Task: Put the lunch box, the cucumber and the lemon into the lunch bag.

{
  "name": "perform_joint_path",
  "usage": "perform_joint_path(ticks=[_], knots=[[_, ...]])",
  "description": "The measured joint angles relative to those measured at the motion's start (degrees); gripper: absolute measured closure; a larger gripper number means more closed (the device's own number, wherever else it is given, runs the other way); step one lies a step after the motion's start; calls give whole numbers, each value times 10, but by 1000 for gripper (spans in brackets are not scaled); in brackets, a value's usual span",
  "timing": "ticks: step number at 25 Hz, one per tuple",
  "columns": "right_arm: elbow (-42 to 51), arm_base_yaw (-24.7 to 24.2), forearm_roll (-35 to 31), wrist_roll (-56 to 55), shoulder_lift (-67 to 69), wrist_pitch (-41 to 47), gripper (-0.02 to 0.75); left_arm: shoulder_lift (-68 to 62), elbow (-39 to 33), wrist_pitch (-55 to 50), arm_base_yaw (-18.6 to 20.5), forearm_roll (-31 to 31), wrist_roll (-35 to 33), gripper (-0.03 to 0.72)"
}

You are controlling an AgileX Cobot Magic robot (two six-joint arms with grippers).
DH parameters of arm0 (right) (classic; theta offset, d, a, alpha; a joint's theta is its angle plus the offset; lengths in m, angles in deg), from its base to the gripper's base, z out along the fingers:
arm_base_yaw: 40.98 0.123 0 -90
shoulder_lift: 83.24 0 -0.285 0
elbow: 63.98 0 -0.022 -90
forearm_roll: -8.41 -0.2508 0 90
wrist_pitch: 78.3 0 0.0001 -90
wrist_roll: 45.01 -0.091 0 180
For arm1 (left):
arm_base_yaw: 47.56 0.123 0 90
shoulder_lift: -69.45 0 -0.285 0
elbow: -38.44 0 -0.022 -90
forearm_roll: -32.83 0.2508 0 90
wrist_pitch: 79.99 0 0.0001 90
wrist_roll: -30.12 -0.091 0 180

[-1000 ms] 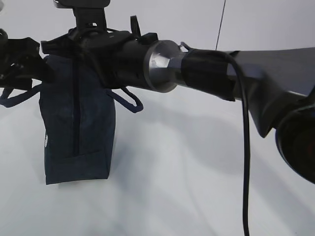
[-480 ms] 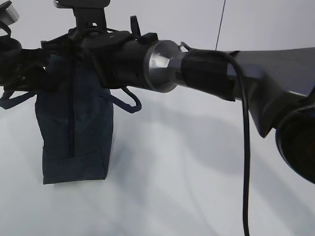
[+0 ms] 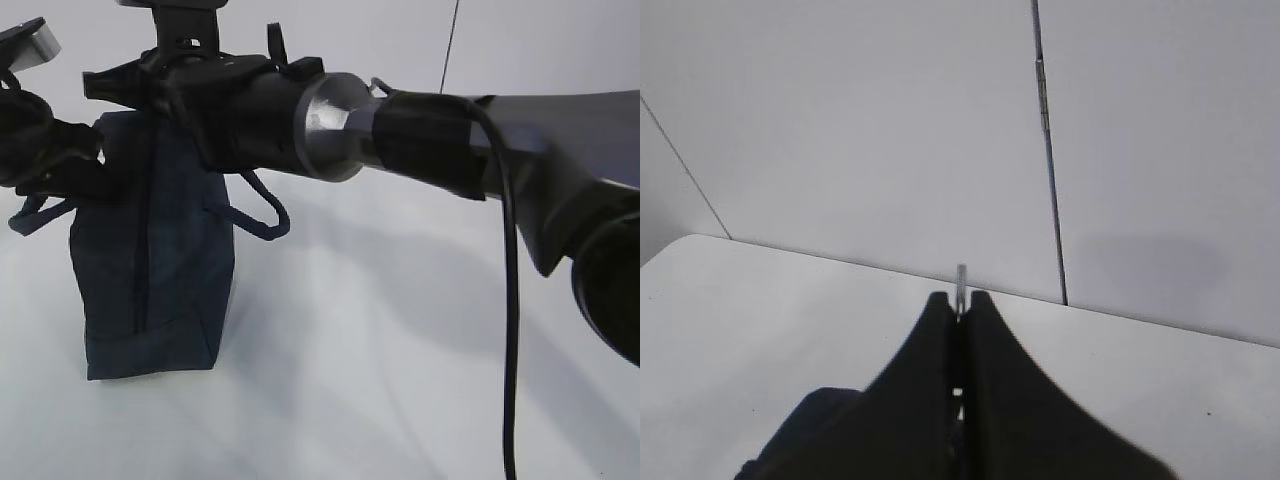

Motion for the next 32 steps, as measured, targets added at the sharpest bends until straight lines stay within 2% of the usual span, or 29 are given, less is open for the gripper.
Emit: perform_joint_path(ticks=[12, 22, 32], knots=[[0, 0, -6, 5, -1, -1, 751, 33, 2, -81, 0, 8, -50, 680], [-1, 1, -32, 5, -1, 0, 751, 77, 1, -152, 2, 29, -57, 680], [-6, 1, -145, 35, 21, 30, 751, 80, 0, -179, 2, 47, -58, 680]])
